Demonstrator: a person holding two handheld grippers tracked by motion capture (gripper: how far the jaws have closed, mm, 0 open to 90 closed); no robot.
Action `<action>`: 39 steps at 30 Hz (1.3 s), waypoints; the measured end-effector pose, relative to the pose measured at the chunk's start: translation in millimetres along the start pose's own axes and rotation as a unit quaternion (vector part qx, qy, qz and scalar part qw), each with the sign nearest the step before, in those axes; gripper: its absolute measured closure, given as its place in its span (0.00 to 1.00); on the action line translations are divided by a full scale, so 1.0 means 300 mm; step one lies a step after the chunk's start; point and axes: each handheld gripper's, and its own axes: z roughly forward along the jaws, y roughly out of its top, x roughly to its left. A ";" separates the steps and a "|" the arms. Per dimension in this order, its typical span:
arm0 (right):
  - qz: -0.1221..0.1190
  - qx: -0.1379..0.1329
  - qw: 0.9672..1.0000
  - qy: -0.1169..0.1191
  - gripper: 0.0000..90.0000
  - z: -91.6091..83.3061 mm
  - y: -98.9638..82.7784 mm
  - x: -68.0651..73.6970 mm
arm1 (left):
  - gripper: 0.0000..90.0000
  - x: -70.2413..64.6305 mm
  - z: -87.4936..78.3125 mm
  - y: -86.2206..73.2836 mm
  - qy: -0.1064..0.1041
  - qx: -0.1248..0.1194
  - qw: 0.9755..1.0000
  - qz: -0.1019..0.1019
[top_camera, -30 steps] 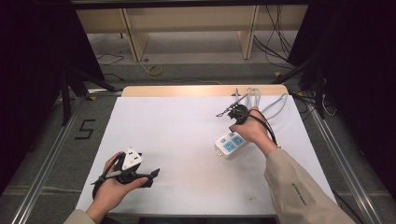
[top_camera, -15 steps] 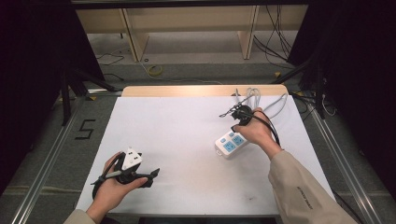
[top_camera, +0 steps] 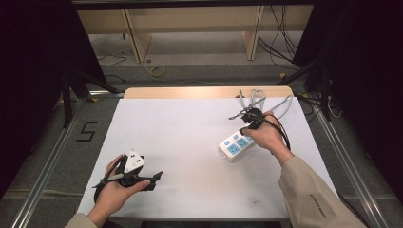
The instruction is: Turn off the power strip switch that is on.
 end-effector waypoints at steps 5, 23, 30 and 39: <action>-0.001 -0.004 1.000 0.001 1.00 -0.010 -0.009 -0.001 | 0.16 0.002 0.000 -0.001 0.001 -0.001 1.000 0.000; -0.003 -0.031 0.999 0.009 1.00 -0.067 -0.059 -0.001 | 0.16 0.004 -0.001 -0.002 0.001 0.002 1.000 -0.001; -0.004 -0.045 0.999 0.015 0.97 -0.086 -0.084 0.003 | 0.16 0.004 -0.002 -0.002 0.003 0.002 1.000 -0.002; -0.003 -0.069 0.997 0.017 0.88 -0.113 -0.124 -0.001 | 0.17 0.003 -0.002 -0.002 0.002 0.002 1.000 -0.002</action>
